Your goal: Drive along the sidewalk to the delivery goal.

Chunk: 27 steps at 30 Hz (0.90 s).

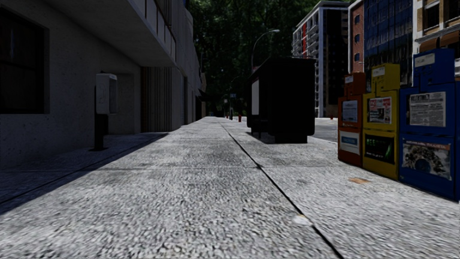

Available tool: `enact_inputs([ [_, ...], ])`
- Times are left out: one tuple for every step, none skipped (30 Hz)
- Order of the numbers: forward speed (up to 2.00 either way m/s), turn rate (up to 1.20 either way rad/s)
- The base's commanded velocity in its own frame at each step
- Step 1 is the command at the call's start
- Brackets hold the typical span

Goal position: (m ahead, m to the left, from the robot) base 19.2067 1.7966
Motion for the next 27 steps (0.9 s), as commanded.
enact_inputs([
  [1.84, 0.28],
  [1.84, 0.28],
  [1.84, 0.28],
  [1.84, 0.28],
  [1.84, 0.28],
  [1.84, 0.28],
  [1.84, 0.28],
  [1.84, 0.28],
  [1.84, 0.28],
  [1.84, 0.28],
  [1.84, 0.28],
  [1.84, 0.28],
  [1.84, 0.28],
  [1.84, 0.28],
  [1.85, 0.28],
  [1.86, 0.27],
  [1.86, 0.27],
  [1.9, 0.0],
  [1.93, 0.0],
  [1.93, 0.0],
  [2.0, 0.0],
  [2.0, 0.0],
  [2.0, 0.0],
  [2.0, 0.0],
  [2.0, 0.0],
  [2.0, 0.0],
  [2.0, 0.0],
])
